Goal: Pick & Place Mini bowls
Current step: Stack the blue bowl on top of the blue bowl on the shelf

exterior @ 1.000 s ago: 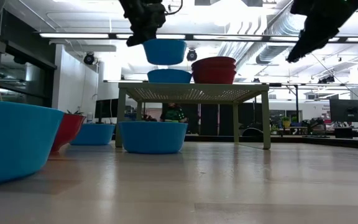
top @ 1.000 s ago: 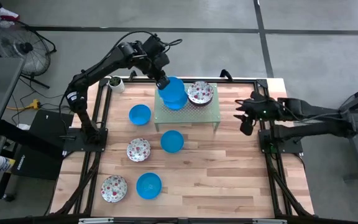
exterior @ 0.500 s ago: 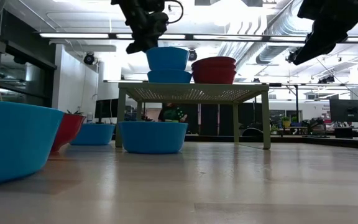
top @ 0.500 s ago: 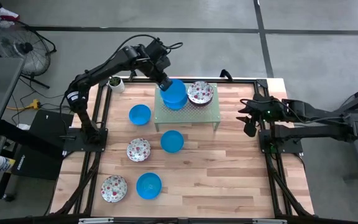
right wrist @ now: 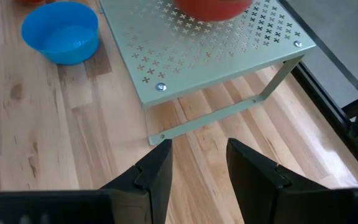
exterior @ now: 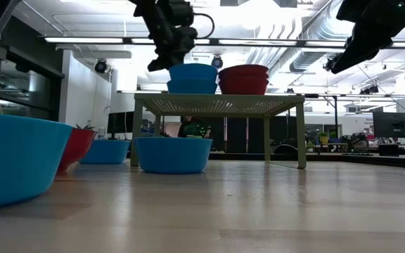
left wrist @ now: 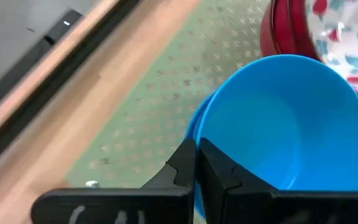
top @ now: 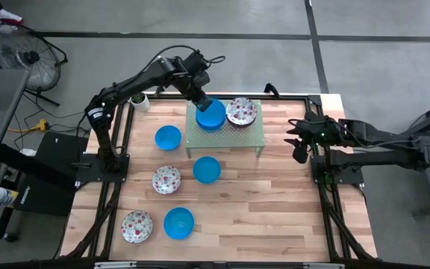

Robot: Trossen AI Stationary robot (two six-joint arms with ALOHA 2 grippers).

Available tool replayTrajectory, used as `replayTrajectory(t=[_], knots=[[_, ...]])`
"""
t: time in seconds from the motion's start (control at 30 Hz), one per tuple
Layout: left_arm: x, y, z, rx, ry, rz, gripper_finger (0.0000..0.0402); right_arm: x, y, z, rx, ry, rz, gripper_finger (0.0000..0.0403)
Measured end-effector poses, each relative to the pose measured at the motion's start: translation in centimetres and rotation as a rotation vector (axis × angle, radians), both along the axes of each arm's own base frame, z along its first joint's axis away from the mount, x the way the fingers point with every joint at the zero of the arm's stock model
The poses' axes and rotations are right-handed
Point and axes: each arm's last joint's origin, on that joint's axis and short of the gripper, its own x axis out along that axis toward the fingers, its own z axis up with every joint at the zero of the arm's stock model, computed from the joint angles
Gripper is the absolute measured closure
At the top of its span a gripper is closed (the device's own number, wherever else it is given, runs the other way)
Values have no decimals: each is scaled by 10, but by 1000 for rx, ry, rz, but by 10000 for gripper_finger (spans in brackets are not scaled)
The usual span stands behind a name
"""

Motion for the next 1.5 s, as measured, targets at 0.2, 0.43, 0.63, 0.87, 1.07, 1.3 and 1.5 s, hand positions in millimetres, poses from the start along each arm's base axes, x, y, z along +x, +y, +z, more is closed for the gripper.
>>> replayTrajectory(t=[0.2, 0.43, 0.63, 0.87, 1.07, 1.3, 1.5], knots=[[2, -3, -1, -2, 7, -14, 401, 0, 0, 0, 0, 1, 0, 263], [-3, -4, -4, 1, 72, -7, 401, 0, 0, 0, 0, 1, 0, 263], [-4, -5, -5, 2, 97, -23, 401, 0, 0, 0, 1, 1, 0, 263], [-4, -5, -4, 13, 91, -20, 401, 0, 0, 0, 7, 0, 5, 263], [-4, -5, -4, 21, 92, -34, 386, 0, 0, 0, 14, -2, 4, 263], [-4, -5, -4, 17, 88, -38, 367, 0, 1, 0, 28, -5, 15, 263], [-4, -5, -4, 17, 87, -40, 348, 0, 1, 0, 36, -6, 23, 263]])
